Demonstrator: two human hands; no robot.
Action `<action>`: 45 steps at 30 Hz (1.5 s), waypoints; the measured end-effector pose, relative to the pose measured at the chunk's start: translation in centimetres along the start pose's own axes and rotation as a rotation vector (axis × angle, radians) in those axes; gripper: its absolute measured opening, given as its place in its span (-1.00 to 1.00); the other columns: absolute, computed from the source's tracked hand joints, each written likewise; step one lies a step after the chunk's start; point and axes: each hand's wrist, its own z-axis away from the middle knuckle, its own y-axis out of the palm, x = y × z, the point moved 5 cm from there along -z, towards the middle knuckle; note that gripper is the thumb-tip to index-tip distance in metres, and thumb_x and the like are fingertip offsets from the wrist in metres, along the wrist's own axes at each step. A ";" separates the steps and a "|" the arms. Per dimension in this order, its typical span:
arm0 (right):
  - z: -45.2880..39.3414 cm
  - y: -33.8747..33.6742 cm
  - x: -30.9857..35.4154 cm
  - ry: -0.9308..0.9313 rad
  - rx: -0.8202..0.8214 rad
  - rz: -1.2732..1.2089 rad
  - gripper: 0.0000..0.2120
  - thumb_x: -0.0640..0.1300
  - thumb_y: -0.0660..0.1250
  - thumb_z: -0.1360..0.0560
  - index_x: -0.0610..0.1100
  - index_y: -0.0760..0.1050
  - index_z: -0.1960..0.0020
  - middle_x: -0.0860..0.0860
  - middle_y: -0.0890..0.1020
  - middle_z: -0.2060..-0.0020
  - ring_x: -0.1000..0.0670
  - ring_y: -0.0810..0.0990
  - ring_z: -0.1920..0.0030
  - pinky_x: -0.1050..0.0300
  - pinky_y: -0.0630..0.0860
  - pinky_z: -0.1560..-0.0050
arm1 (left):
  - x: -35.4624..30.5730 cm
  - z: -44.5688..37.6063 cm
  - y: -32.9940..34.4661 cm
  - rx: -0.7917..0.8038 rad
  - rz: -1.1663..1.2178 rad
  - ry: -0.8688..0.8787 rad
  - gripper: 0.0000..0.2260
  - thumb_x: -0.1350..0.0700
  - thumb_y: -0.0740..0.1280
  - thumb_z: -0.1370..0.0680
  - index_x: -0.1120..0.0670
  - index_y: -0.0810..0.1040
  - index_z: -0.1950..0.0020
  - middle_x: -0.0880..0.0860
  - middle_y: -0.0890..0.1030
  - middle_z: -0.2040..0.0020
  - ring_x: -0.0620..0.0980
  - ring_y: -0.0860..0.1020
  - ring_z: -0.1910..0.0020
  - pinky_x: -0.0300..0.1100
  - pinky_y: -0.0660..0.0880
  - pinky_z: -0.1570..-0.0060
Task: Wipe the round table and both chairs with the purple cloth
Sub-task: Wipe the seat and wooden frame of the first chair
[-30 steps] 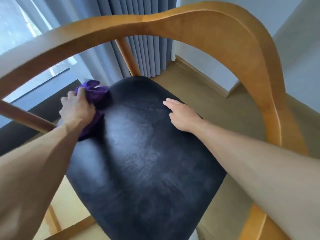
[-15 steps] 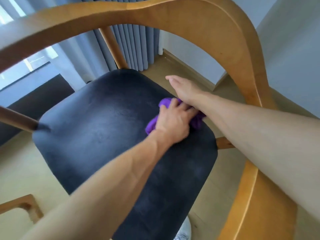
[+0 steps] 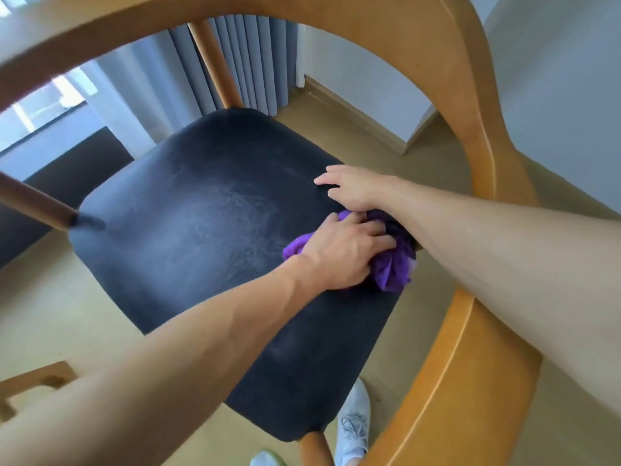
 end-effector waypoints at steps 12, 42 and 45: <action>1.6 1.1 0.3 -0.024 -0.004 0.047 -0.49 -0.20 -0.01 -0.67 0.07 0.14 -0.60 0.02 0.04 -0.62 -0.07 0.02 -0.60 -0.03 0.09 -0.52 | -8.7 9.2 2.4 0.284 -0.090 0.582 -0.72 -0.01 0.23 -0.50 -0.21 0.63 -0.13 -0.20 0.55 -0.17 0.01 0.35 -0.22 -0.01 0.38 -0.04; 1.0 4.7 3.8 0.079 -0.155 0.131 -0.25 -0.21 0.23 -0.57 0.00 -0.10 -0.62 -0.19 -0.13 -0.60 -0.23 -0.19 -0.59 -0.35 -0.01 -0.53 | 2.7 11.1 0.4 -0.214 0.028 -0.654 -0.60 0.08 0.33 -0.38 -0.03 0.51 -0.23 0.02 0.48 -0.22 0.17 0.44 -0.05 -0.08 0.41 0.35; 1.0 5.1 3.1 0.076 -0.133 0.111 -0.24 -0.20 0.20 -0.58 0.13 -0.14 -0.62 -0.17 -0.19 -0.60 -0.21 -0.25 -0.59 -0.34 -0.06 -0.54 | 6.1 14.5 0.2 -0.136 -0.017 -0.373 -0.54 0.04 0.33 -0.39 -0.10 0.52 -0.30 0.00 0.49 -0.29 0.15 0.46 -0.11 -0.06 0.52 0.30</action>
